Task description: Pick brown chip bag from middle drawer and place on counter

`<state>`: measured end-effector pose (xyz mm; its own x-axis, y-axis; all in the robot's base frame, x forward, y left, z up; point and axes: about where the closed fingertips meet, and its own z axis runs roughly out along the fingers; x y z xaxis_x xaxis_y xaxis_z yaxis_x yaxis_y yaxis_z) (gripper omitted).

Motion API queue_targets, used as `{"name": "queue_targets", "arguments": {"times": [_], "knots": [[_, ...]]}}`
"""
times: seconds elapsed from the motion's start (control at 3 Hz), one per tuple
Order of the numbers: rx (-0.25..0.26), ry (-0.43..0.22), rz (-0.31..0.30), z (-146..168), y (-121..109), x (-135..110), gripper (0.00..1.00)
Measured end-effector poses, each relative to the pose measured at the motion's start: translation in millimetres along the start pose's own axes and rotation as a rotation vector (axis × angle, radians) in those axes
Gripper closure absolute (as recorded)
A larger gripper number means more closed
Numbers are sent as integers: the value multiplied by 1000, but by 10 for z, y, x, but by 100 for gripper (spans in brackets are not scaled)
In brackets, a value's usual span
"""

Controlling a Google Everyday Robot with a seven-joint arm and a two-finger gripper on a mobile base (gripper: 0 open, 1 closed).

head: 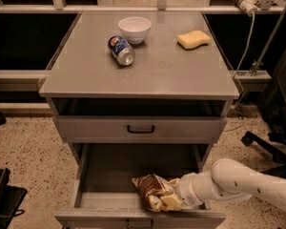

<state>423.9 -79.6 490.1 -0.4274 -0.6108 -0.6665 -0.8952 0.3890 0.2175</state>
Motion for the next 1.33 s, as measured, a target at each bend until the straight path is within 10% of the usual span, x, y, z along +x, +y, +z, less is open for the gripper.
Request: {"name": "queue_targets", "arguments": {"times": [0.67, 1.33], "knots": [[-23, -151, -91, -1389, 480, -650, 100], [-77, -125, -94, -1433, 467, -693, 100]]}}
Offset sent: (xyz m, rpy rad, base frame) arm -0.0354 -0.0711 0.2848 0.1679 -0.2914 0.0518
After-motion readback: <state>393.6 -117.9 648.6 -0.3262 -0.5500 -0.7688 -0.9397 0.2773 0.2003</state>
